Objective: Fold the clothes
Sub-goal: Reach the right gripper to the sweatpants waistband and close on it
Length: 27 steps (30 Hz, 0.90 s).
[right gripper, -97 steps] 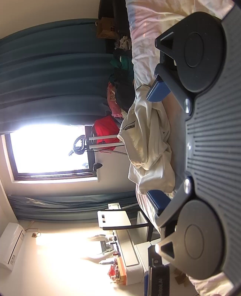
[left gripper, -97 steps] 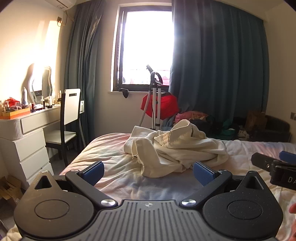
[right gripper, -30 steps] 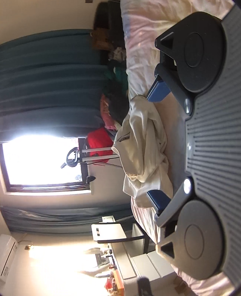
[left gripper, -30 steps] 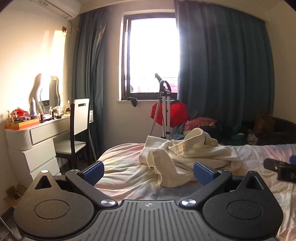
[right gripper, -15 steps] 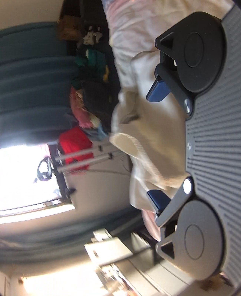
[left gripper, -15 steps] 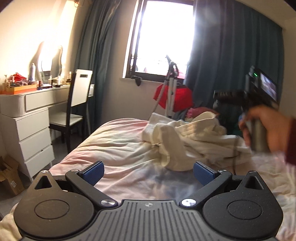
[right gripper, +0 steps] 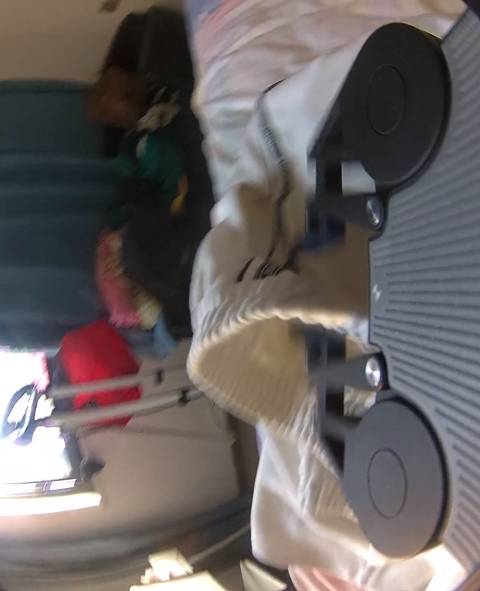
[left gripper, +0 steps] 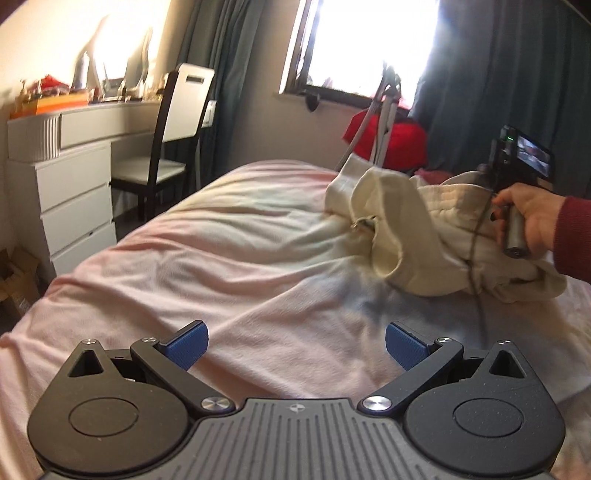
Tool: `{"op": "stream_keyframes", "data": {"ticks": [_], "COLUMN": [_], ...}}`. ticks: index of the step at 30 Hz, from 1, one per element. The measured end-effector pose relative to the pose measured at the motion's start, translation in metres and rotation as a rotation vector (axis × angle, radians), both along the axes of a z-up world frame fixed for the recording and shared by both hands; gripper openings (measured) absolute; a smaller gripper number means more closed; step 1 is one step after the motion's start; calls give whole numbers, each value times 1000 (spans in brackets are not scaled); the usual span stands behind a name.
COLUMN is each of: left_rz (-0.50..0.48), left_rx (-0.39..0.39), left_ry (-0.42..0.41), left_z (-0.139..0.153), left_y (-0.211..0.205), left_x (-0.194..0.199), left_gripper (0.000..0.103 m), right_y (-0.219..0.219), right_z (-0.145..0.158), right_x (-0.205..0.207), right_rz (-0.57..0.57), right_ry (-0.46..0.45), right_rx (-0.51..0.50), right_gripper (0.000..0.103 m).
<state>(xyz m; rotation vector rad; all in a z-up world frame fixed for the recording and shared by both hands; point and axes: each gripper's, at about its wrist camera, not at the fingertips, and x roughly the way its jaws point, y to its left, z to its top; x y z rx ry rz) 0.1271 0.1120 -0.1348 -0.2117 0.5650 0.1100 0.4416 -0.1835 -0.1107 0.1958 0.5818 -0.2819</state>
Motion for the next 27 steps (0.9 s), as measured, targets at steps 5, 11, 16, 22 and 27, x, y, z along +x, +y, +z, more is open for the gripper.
{"op": "stream_keyframes", "data": {"ticks": [5,11,16,22,27], "left_rz": [13,14,-60,-138,-214], "left_rx": [-63,-140,-187,-240,-182], "left_ry": [49,4,-62,-170,-204], "left_z": [-3,11,31,49,54], "left_y": [7,7,-14,-44,-78], "left_x": [1,-17,-38,-71,-93], "left_gripper": [103,103,103,103,103], "right_y": [-13,-40,-67,-87,-108], "right_z": [22,61,85,76,34], "right_x": [-43,-149,-258,-371,-398], "right_rz": [-26,-12,20,109,70], "right_ry": [-101,-245,-303,-275,-80], "right_rx": [-2,6,83,158,199], "right_gripper": [13,12,13,13,13]}}
